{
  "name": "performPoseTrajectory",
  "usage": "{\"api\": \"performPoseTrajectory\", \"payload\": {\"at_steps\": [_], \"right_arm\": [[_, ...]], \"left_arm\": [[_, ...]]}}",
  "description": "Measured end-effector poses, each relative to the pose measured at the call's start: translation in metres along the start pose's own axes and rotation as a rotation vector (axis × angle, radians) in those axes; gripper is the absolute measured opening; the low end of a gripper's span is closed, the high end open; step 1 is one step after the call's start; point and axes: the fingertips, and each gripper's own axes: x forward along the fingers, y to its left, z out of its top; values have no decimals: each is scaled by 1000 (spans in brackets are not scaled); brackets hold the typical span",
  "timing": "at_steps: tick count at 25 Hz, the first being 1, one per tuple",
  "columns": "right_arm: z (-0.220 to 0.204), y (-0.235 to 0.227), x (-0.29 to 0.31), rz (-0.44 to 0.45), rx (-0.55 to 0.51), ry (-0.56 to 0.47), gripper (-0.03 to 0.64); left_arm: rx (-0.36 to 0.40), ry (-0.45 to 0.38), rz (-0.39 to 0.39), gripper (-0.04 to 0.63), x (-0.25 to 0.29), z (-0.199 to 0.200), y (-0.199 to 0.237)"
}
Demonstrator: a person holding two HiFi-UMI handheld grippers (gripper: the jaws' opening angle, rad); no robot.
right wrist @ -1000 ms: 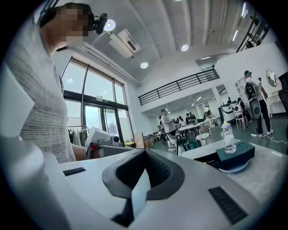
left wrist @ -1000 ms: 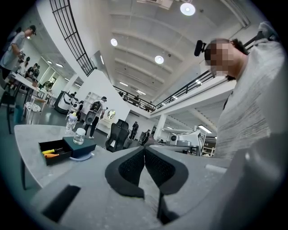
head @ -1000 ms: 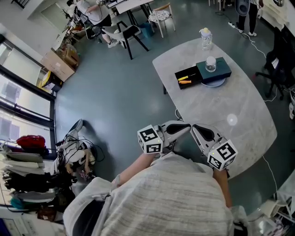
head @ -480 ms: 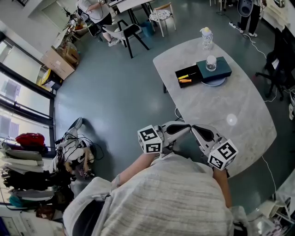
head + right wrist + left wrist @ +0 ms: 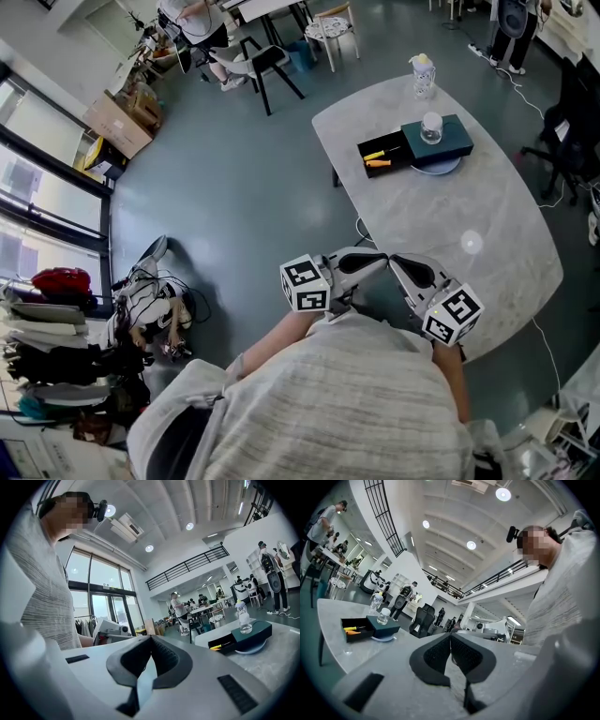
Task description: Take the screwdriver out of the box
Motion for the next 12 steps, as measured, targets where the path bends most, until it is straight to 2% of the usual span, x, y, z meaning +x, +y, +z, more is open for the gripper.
{"api": "performPoseTrajectory", "payload": {"at_steps": [12], "right_arm": [[-7, -12, 36, -10, 48, 15, 10]], "left_arm": [[-57, 22, -6, 18, -17, 5, 35]]}}
